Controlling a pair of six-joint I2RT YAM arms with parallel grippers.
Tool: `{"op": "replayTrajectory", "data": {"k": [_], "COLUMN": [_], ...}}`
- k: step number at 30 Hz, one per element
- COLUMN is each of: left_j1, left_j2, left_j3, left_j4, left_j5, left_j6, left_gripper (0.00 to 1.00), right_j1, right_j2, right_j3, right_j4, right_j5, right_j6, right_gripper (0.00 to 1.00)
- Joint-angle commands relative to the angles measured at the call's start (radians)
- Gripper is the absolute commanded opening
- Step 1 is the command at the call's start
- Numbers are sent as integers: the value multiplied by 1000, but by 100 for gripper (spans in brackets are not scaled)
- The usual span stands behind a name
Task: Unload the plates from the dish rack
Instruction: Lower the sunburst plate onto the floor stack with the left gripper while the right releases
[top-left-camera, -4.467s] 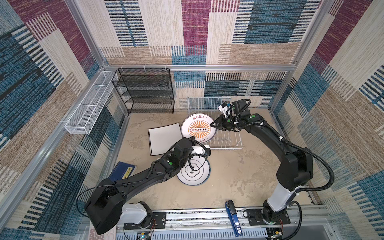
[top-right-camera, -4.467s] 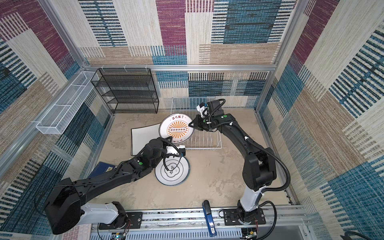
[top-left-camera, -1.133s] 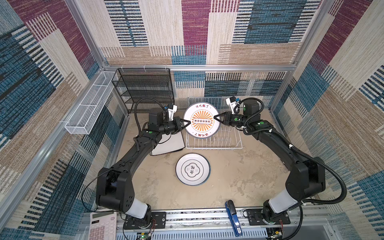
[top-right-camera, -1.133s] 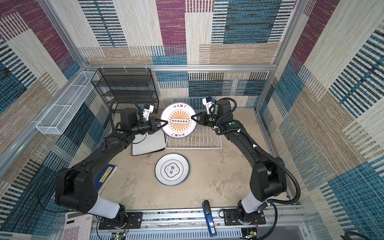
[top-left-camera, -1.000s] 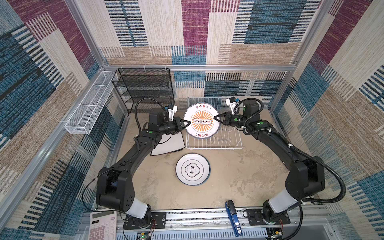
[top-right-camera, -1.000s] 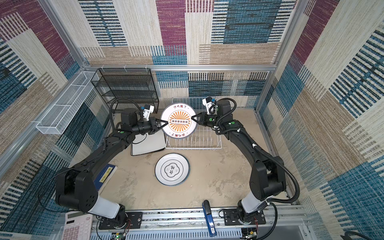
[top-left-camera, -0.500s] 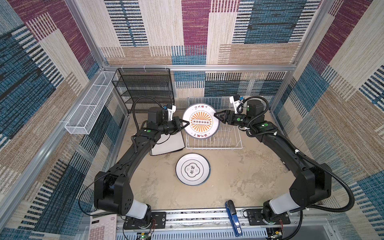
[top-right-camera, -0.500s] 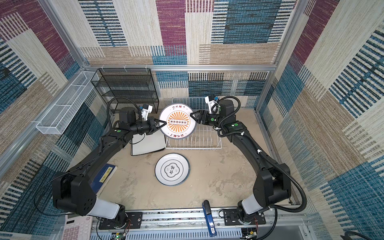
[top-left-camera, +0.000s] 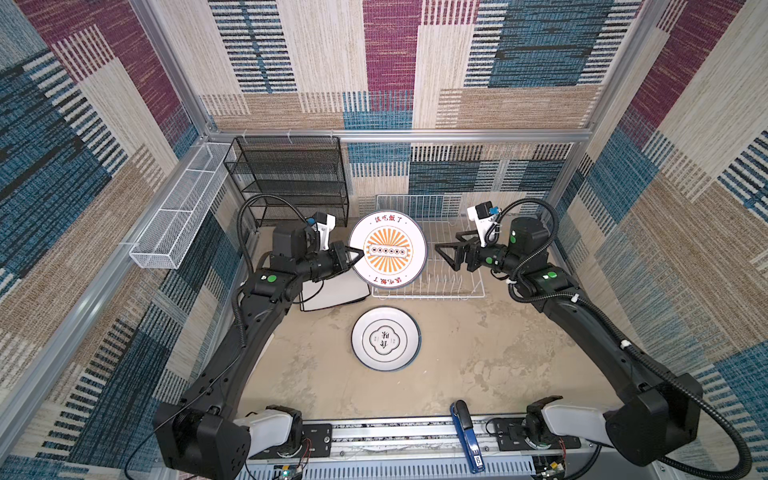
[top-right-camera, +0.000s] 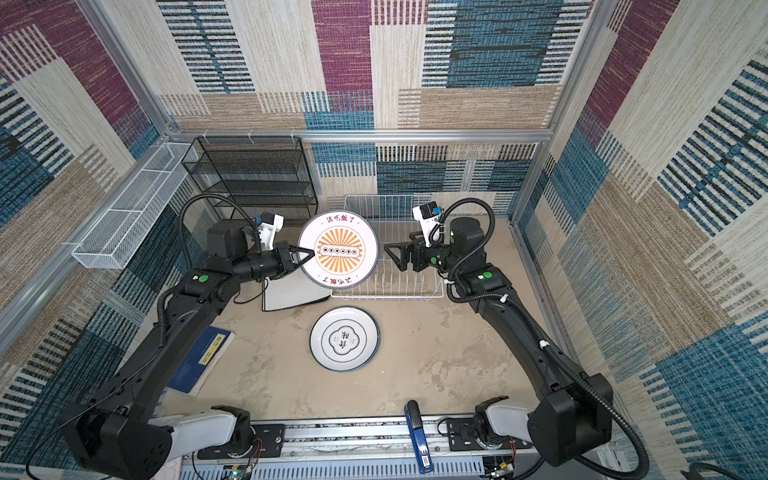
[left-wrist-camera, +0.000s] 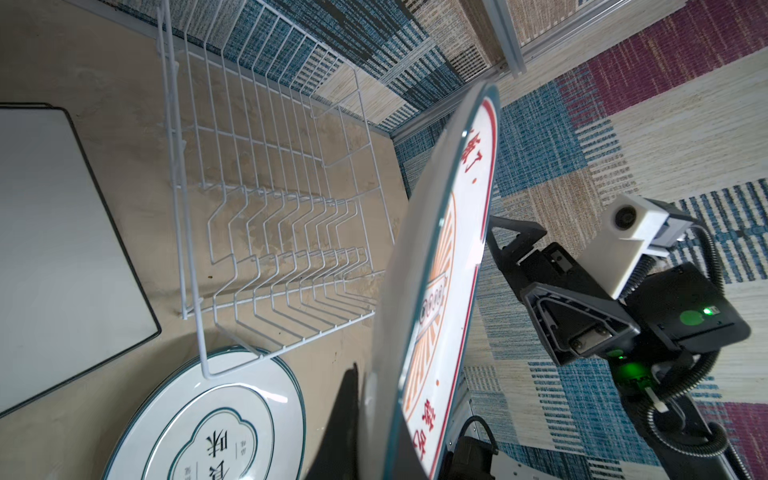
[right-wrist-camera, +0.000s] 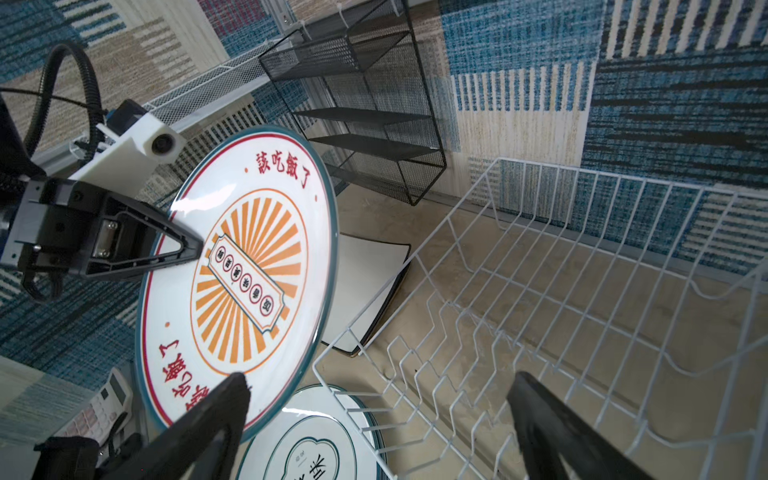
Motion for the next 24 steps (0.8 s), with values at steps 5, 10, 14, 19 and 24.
{"op": "replayTrajectory", "data": {"k": [5,10,14,19,24], "left_j1": [8,10,14,14,15], "left_j2": [-90,-144,-162,-170,-168], "left_j3": [-107,-206,-262,-332,-394], "left_j4": [-124,-168,-219,-292,-348], "left_j5": [-36,-14,27,32,16], "left_j6": [37,56,85,135,179], "left_gripper": [0,0,0,0,0], "right_j1": [45,76,97,111,120], "right_j2": [-75,-112,-117,-132,-135], "right_j3": [-54,-97,-106,-134,-146], "right_j4": [-47,-114,-164,-178,-203], "right_j5": [-6,-19,4,35,56], "right_j6": [-270,-344,-365,-367,-369], "right_gripper": [99,99,99,99,99]}}
